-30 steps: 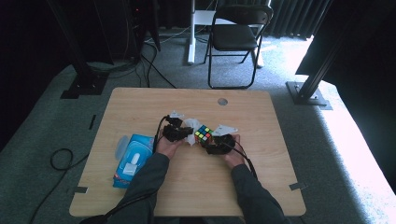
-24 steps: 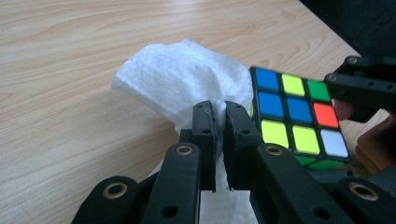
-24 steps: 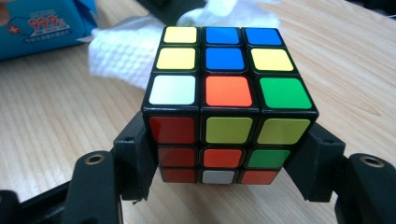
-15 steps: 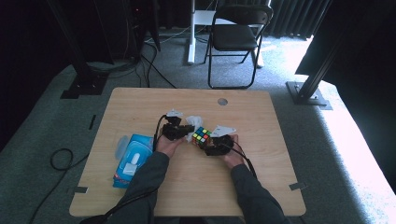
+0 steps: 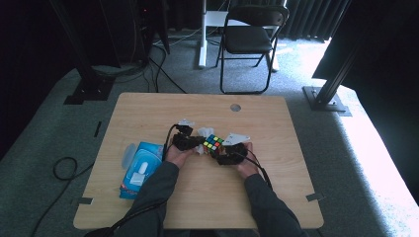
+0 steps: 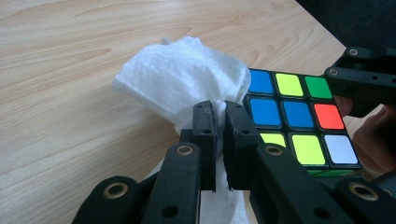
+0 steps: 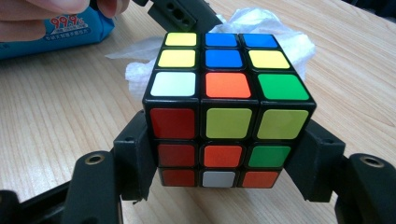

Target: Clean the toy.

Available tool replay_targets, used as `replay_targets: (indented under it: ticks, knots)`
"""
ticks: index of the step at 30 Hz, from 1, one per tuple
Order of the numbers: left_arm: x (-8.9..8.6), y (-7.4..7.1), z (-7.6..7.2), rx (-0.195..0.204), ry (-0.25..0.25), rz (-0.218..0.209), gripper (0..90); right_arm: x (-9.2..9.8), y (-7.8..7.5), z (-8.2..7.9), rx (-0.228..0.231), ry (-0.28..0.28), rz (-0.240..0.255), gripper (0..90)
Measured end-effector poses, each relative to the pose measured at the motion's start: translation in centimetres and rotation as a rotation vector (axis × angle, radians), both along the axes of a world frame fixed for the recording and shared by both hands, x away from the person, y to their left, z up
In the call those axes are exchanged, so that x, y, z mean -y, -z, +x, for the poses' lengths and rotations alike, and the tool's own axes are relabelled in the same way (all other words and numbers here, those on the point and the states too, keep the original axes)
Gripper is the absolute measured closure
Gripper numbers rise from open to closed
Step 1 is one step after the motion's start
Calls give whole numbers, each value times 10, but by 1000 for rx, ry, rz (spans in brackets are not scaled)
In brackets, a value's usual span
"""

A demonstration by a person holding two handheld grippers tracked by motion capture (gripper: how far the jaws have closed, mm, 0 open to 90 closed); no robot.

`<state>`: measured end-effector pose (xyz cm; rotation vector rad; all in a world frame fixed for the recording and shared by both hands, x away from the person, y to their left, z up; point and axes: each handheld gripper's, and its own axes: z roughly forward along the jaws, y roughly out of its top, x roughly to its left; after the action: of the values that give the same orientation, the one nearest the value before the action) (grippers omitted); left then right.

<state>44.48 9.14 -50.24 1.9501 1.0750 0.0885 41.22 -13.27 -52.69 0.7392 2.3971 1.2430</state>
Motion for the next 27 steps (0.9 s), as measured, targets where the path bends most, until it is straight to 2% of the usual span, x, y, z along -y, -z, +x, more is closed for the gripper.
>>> replay_targets:
  ticks: [6, 13, 20, 24, 27]
  knots:
    - [-2, 1, 1, 4, 5, 1, 847, 3, -1, 0, -2, -1, 19, 341]
    - [0, 4, -1, 8, 44, 10, 849, 6, -4, 1, 2, -3, 36, 341]
    - [7, 10, -8, 34, 41, 92, 849, 9, -7, 2, 5, 16, 52, 341]
    - [11, 16, -13, 53, 11, 133, 849, 11, -9, 3, 9, 31, 56, 341]
    - [14, 20, -16, 63, -2, 198, 846, 12, -10, 3, 10, 44, 58, 341]
